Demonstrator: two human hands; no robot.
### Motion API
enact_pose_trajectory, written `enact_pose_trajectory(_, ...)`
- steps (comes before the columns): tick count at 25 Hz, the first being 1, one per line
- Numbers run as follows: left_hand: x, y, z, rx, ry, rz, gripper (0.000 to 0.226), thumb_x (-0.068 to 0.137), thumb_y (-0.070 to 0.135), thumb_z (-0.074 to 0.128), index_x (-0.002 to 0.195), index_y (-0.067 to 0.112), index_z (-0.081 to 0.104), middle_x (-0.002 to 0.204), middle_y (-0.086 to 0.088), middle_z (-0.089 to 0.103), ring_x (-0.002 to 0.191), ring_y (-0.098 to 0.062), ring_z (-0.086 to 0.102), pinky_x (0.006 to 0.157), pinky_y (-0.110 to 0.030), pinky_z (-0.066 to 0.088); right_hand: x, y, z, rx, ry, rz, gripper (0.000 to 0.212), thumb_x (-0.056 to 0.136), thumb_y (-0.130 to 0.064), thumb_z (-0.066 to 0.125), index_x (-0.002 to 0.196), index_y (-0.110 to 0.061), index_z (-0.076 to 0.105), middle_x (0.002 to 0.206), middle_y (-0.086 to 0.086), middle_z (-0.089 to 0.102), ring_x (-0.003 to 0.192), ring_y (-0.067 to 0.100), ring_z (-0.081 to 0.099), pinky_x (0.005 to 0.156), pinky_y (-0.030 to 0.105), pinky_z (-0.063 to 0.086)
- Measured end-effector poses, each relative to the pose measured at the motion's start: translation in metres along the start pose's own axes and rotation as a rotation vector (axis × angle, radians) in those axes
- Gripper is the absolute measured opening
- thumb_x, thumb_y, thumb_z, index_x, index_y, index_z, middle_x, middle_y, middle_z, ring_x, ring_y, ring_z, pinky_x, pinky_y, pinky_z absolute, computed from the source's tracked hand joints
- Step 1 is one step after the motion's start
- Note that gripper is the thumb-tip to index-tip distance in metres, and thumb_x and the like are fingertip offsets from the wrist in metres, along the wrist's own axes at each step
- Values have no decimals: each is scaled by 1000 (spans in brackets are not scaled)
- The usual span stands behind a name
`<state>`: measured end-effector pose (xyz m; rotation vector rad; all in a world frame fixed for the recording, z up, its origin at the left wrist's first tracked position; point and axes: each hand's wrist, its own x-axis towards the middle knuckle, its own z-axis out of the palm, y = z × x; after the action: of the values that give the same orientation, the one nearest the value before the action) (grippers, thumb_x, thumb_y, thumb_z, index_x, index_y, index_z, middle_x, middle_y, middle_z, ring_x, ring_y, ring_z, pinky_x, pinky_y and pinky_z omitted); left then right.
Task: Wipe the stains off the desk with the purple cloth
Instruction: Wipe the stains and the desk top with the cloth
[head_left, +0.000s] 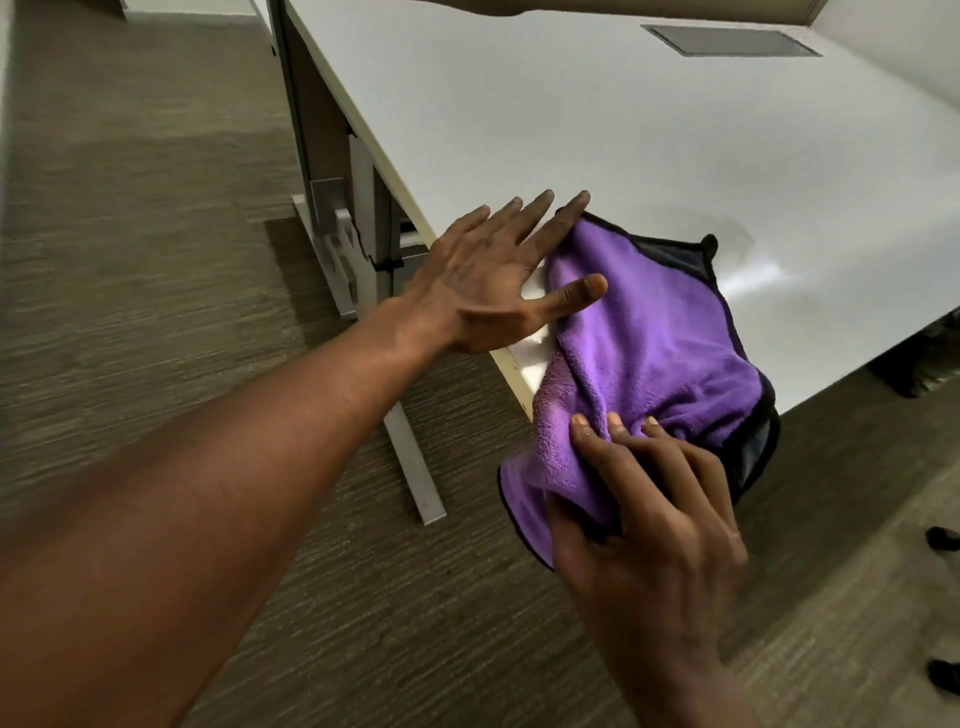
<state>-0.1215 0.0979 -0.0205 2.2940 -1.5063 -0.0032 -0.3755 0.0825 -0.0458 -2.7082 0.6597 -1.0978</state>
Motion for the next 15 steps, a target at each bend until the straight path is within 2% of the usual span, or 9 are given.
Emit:
enact_pose_trajectory(2, 1, -1, -1, -26, -10, 5, 100, 75, 94, 1, 159, 42, -10, 172, 0, 2, 158, -20, 9, 128, -45, 9, 15, -13, 1, -97, -27, 42, 29, 70, -30, 87, 97, -22, 80, 93, 0, 73, 88, 30, 61, 74, 38, 50)
enact_pose_trajectory(4, 1, -2, -3, -47, -8, -7, 101, 73, 95, -2, 159, 42, -11, 172, -1, 2, 158, -19, 8, 128, -44, 9, 36, -25, 2, -199, -57, 86, 24, 71, -40, 86, 78, -22, 71, 77, 0, 66, 75, 30, 57, 59, 32, 37)
enact_pose_trajectory(6, 2, -1, -4, -58, -8, -23, 100, 74, 94, 0, 159, 43, -10, 172, -1, 2, 158, -19, 8, 128, -44, 9, 55, -34, 6, -260, -68, 108, 35, 73, -48, 82, 71, -19, 63, 71, 1, 62, 69, 32, 57, 57, 29, 25)
enact_pose_trajectory(8, 2, 1, -4, -57, -17, -35, 97, 76, 92, 3, 159, 43, -10, 172, -1, 2, 158, -18, 8, 128, -43, 9, 63, -39, 9, -270, -74, 99, 39, 74, -52, 81, 70, -18, 62, 70, 1, 62, 68, 32, 58, 58, 28, 22)
enact_pose_trajectory(12, 2, 2, -5, -45, -40, -49, 97, 77, 90, 3, 159, 42, -11, 172, -2, 2, 158, -18, 7, 128, -43, 8, 41, -28, -4, -171, -79, 90, 34, 82, -53, 78, 77, -21, 67, 77, -1, 64, 74, 28, 60, 57, 28, 29)
enact_pose_trajectory(14, 3, 3, -4, -27, -51, -43, 97, 77, 90, 3, 159, 41, -13, 172, -3, 2, 158, -19, 7, 128, -44, 8, 23, -22, -16, -141, -113, 67, 27, 76, -45, 86, 88, -24, 72, 86, -3, 67, 83, 26, 64, 59, 28, 38)
enact_pose_trajectory(15, 3, 2, -3, -20, -48, -39, 96, 77, 89, 3, 159, 41, -13, 172, -3, 2, 158, -19, 7, 128, -45, 8, 17, -21, -19, -153, -121, 56, 32, 71, -42, 89, 92, -24, 73, 89, -2, 68, 86, 27, 64, 60, 29, 43)
